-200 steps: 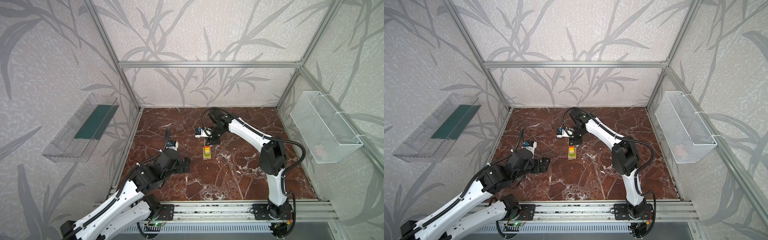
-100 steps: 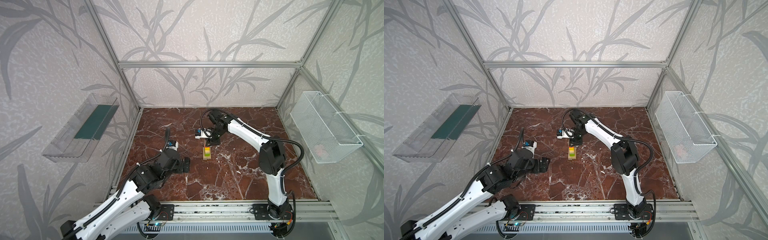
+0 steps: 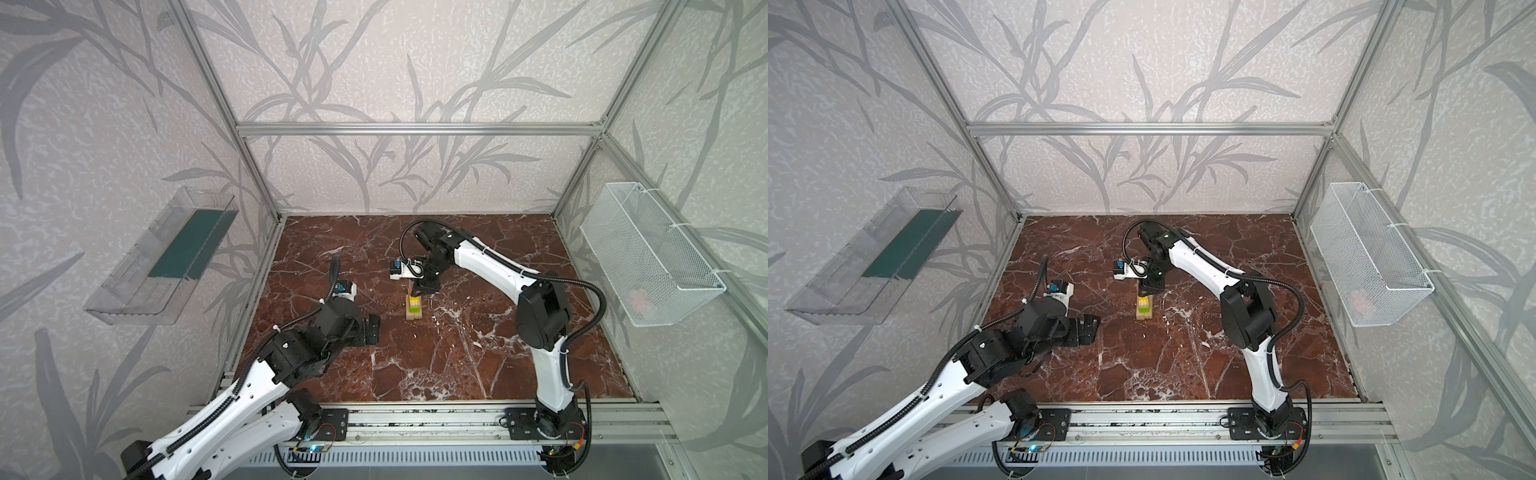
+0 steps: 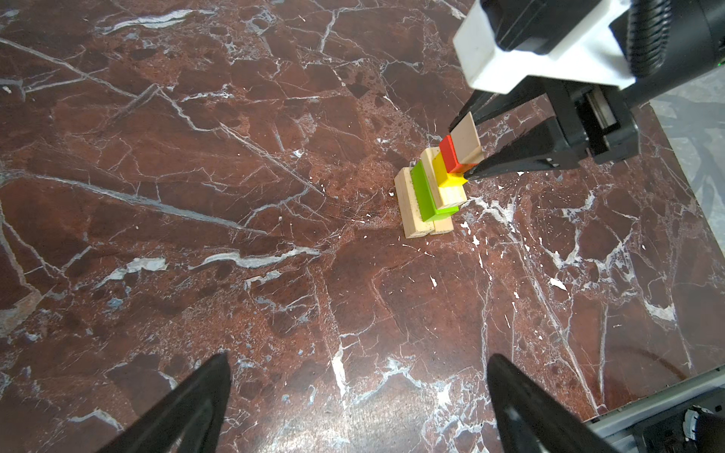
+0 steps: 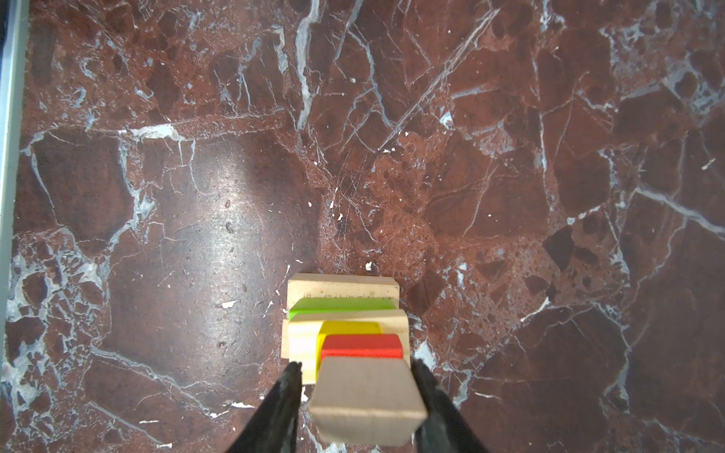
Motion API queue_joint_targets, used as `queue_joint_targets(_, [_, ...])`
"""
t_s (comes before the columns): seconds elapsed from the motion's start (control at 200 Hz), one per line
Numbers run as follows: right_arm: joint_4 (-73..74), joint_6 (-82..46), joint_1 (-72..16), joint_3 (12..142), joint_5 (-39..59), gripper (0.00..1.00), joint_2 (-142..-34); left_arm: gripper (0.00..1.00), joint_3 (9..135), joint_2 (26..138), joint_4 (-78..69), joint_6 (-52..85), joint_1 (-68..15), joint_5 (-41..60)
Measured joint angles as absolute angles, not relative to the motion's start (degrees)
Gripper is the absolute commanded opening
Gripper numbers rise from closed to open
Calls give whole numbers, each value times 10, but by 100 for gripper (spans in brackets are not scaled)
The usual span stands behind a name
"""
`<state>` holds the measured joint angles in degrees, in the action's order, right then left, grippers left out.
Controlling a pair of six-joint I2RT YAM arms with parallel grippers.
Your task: Build the wood block tower
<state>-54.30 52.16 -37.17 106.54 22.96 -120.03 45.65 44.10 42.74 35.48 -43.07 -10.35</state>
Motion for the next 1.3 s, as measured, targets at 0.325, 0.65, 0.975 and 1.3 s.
queue_joint_targets(0.325, [-537, 514, -372, 1051, 225, 80, -1169, 100, 457, 442, 427, 350, -431, -104])
queue_joint_targets(0.65, [-393, 388, -362, 905, 203, 93, -951, 100, 482, 448, 426, 345, -427, -121])
queue_joint_targets(0.975, [-195, 89, -245, 597, 24, 99, -698, 100, 488, 546, 351, 344, -268, -160])
queue_joint_targets(1.3, [-8, -60, -53, 330, -172, 99, -712, 100, 401, 636, 126, 273, -41, -309])
